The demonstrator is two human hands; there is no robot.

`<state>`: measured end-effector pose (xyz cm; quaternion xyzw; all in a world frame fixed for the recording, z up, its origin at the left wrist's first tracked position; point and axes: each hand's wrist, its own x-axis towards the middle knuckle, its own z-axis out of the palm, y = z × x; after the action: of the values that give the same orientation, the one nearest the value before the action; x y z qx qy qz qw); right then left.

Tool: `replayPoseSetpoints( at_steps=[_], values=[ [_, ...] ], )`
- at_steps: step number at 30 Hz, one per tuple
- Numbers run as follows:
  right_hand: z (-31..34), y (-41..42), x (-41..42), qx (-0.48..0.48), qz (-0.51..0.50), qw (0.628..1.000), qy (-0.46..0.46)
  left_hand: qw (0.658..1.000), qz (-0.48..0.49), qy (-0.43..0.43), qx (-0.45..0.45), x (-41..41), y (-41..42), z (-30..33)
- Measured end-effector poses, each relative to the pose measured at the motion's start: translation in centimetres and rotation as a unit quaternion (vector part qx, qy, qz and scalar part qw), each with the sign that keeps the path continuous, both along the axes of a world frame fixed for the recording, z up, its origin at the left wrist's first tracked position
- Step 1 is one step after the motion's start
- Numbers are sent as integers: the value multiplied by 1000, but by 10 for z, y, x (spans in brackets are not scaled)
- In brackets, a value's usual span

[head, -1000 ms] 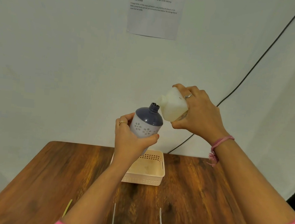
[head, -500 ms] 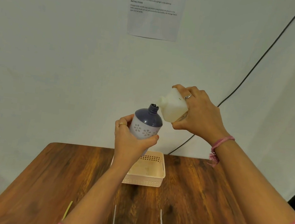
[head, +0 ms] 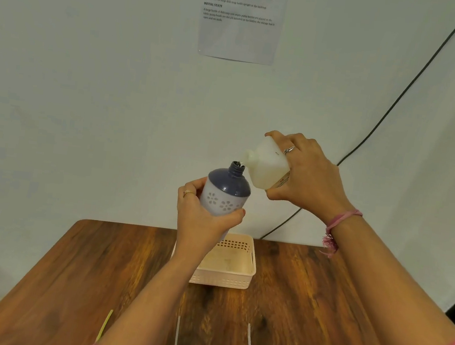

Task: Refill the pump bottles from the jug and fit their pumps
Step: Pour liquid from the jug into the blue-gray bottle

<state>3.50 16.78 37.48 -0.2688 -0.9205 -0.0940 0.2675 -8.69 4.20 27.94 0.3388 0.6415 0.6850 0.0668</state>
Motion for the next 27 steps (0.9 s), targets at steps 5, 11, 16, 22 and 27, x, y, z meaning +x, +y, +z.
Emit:
replayPoseSetpoints(
  at_steps=[5,11,16,22,27],
  values=[
    [1,0,0,-2,0,1000,0,1000,-2,-1,7,-1,0,0],
    [2,0,-1,-1,-1,1000,-4,1000,0,-3,3,-1,0,0],
    [2,-1,-1,3,-2,1000,-7,1000,0,-1,-3,-1,0,-3],
    [2,-1,-2,5,-1,1000,-9,1000,1,-2,-6,-2,1,-4],
    [3,-1,-3,6,3,1000,-11,1000,1,-2,-2,-3,1,-4]
  ],
)
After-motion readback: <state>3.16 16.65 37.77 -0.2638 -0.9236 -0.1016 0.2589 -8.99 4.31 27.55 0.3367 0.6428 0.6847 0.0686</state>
